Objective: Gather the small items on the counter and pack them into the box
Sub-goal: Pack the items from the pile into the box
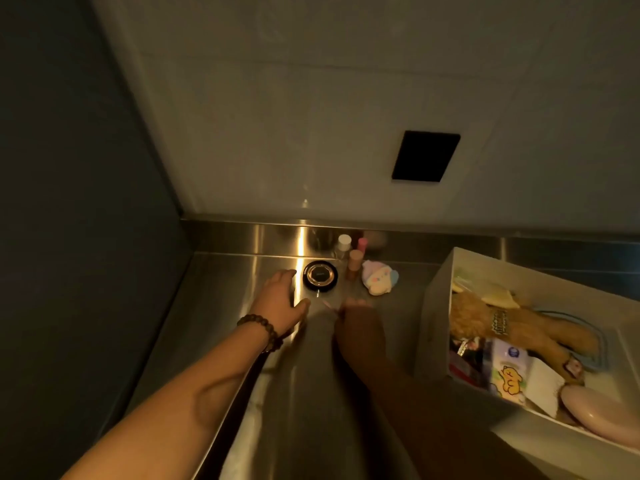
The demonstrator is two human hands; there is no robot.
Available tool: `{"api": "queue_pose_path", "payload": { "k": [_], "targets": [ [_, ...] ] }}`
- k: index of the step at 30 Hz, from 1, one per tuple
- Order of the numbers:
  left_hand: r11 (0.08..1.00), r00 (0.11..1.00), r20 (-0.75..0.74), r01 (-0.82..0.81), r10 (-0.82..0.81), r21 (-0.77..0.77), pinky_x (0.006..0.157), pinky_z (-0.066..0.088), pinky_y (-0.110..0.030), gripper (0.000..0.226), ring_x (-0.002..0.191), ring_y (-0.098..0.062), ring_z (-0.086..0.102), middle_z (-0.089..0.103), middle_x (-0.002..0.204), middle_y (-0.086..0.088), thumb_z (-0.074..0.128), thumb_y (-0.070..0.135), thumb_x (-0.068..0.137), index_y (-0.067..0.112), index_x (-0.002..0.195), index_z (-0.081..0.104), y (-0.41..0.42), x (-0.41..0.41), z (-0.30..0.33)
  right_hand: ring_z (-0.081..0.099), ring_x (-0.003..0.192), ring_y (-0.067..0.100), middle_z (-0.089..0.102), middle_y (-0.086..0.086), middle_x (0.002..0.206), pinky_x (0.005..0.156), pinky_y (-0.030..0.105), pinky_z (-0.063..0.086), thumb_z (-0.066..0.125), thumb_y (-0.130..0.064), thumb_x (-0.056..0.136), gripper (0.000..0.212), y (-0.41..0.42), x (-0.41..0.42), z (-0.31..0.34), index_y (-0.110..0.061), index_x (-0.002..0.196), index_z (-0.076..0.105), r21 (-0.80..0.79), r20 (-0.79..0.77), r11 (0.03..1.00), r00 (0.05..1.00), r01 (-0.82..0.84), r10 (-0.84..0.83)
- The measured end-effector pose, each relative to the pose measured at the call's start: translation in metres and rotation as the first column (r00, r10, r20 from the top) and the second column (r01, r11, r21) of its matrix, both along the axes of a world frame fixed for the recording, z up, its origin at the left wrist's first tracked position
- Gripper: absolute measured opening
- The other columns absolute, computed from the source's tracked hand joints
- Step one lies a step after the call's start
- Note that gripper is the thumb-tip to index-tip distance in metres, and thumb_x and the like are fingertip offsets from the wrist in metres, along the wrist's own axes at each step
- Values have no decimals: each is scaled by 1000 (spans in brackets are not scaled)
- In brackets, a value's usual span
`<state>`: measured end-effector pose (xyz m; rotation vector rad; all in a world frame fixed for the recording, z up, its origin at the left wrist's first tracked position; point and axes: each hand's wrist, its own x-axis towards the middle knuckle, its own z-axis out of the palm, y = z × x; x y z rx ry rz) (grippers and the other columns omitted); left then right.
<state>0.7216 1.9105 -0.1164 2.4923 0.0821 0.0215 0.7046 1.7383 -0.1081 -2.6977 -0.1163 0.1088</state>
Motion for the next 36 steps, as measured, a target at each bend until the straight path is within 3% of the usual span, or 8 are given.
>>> {"api": "queue_pose_path", "payload": {
  "k": [5, 9, 13, 16, 21, 25, 33, 36],
  "targets": [
    [997, 998, 32, 59, -58, -55, 90, 39, -27, 58, 111, -20, 51, 56, 121, -1, 74, 38, 70, 23, 121, 50, -18, 34, 0, 58, 92, 17, 62, 2, 99, 85, 39, 51, 53, -19, 93, 8, -2, 11, -1, -19, 95, 61, 389, -78, 846, 928, 365, -364],
    [997, 996, 46, 81, -80, -10, 95, 43, -36, 68, 113, -25, 51, 56, 124, -6, 76, 42, 69, 16, 126, 48, -26, 48, -7, 58, 83, 14, 59, -6, 85, 77, 33, 50, 54, -21, 94, 12, 7, 25, 0, -26, 83, 53, 546, -114, 705, 874, 452, -472],
    [996, 992, 82, 91, -92, 9, 97, 43, -37, 67, 114, -23, 50, 56, 125, -6, 76, 40, 70, 14, 127, 50, -28, 53, -12, 53, 83, 9, 52, -16, 79, 75, 27, 44, 55, -24, 94, 14, 12, 44, -3, -29, 81, 52, 594, -131, 646, 850, 479, -510],
    [997, 994, 92, 55, -50, -52, 90, 47, -38, 57, 106, -20, 53, 58, 118, -3, 77, 39, 69, 17, 117, 54, -23, 54, -11, 58, 89, 10, 61, -12, 90, 79, 31, 48, 54, -27, 94, 5, 15, 49, -11, -27, 92, 59, 596, -142, 657, 865, 463, -480],
    [993, 992, 123, 22, -7, -119, 92, 46, -38, 57, 108, -21, 52, 58, 118, -4, 79, 36, 69, 16, 117, 56, -9, 45, -9, 60, 80, 9, 62, -10, 84, 69, 27, 46, 56, -26, 92, 12, 19, 48, -18, -29, 81, 56, 578, -120, 707, 899, 408, -421],
    [992, 993, 120, 7, 8, -128, 94, 44, -38, 58, 111, -20, 49, 56, 120, -4, 79, 35, 69, 16, 119, 55, -3, 36, -5, 60, 84, 13, 64, -3, 91, 77, 34, 50, 56, -22, 93, 6, 20, 47, -16, -24, 86, 57, 547, -107, 737, 906, 398, -409],
    [997, 992, 122, -1, 11, -83, 106, 32, -34, 80, 127, -22, 38, 44, 137, -6, 78, 34, 70, 14, 137, 40, -12, 19, 41, 48, 65, 4, 50, -11, 70, 64, 21, 42, 55, -10, 89, 6, 18, 32, 34, -10, 86, 61, 627, 119, 748, 923, 215, -366],
    [999, 977, 213, 34, -26, -36, 106, 34, -34, 81, 125, -22, 40, 46, 134, -7, 80, 35, 67, 11, 135, 42, -28, 11, 72, 52, 68, 2, 56, -12, 73, 65, 15, 41, 60, -13, 88, 5, 2, 22, 67, -17, 86, 62, 652, 164, 737, 916, 177, -365]
  ]
}}
